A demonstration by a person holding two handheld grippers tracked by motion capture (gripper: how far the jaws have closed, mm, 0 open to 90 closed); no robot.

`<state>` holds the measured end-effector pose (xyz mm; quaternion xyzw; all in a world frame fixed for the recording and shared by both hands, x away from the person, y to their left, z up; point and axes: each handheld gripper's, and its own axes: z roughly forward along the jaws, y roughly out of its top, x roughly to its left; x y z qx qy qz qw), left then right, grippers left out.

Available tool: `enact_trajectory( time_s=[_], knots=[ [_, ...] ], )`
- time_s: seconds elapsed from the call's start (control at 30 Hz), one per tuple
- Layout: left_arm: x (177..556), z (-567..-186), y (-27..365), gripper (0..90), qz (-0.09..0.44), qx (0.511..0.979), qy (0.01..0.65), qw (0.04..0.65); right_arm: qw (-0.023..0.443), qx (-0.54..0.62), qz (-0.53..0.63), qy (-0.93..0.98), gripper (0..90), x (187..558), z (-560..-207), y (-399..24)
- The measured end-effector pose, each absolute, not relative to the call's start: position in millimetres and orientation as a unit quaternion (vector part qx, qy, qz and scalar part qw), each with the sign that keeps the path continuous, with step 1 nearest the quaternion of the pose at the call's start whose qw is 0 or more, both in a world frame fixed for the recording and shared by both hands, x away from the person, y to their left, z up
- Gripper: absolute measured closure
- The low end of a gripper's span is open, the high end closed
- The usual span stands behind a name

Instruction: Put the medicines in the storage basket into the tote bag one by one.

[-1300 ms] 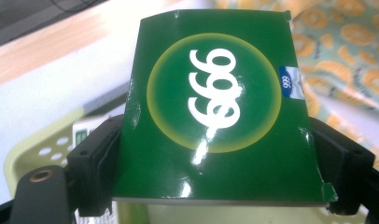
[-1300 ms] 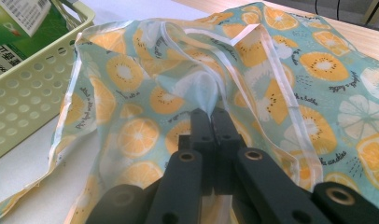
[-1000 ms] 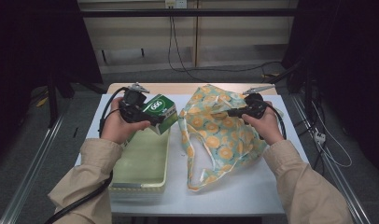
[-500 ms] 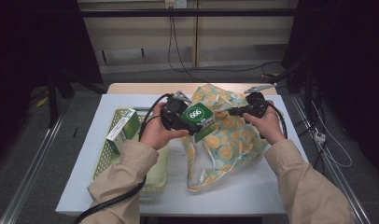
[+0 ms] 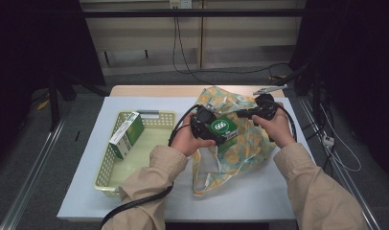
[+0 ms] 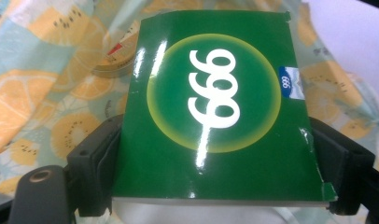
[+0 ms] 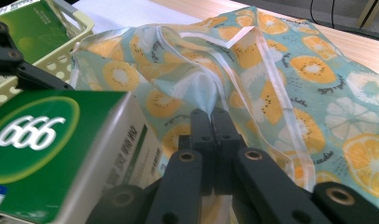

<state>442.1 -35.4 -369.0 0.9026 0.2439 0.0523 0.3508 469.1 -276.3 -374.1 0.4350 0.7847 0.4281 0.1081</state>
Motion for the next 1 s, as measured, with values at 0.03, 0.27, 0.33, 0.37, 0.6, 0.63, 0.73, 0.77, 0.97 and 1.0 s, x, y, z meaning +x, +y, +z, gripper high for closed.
enact_trajectory(
  time_s=[0.03,0.27,0.33,0.37,0.6,0.63,0.73,0.77,0.97,1.0],
  knots=[
    [443.3,-369.9,-36.5,16.6,0.053,0.904,0.242,0.349,0.109,0.437,0.426,0.785,90.0,469.8,-374.3,-277.3],
    [450.7,-377.0,-44.5,16.6,0.059,0.901,0.249,0.349,0.120,0.442,0.419,0.784,90.0,478.7,-375.7,-281.4],
    [452.0,-377.9,-48.3,16.5,0.058,0.903,0.246,0.347,0.125,0.448,0.412,0.784,90.0,481.7,-376.6,-282.5],
    [452.9,-378.4,-50.2,16.5,0.058,0.904,0.244,0.347,0.123,0.451,0.415,0.781,90.0,482.8,-376.9,-283.2],
    [463.7,-389.0,-68.3,16.5,0.062,0.907,0.244,0.338,0.120,0.451,0.421,0.778,90.0,484.7,-376.5,-285.6],
    [465.5,-391.3,-70.6,16.5,0.064,0.908,0.246,0.334,0.119,0.452,0.421,0.777,90.0,484.2,-376.2,-286.2],
    [471.1,-398.4,-75.3,16.4,0.072,0.909,0.249,0.328,0.118,0.451,0.421,0.778,90.0,482.5,-374.6,-287.2],
    [473.8,-400.5,-76.0,16.4,0.074,0.910,0.249,0.323,0.117,0.451,0.421,0.778,90.0,482.0,-373.9,-287.5],
    [485.8,-406.6,-79.5,16.3,0.088,0.902,0.259,0.334,0.114,0.450,0.426,0.776,90.0,479.9,-370.5,-288.1],
    [487.0,-406.9,-80.6,16.2,0.093,0.902,0.261,0.332,0.114,0.449,0.426,0.777,90.0,479.6,-370.5,-287.8]
  ],
)
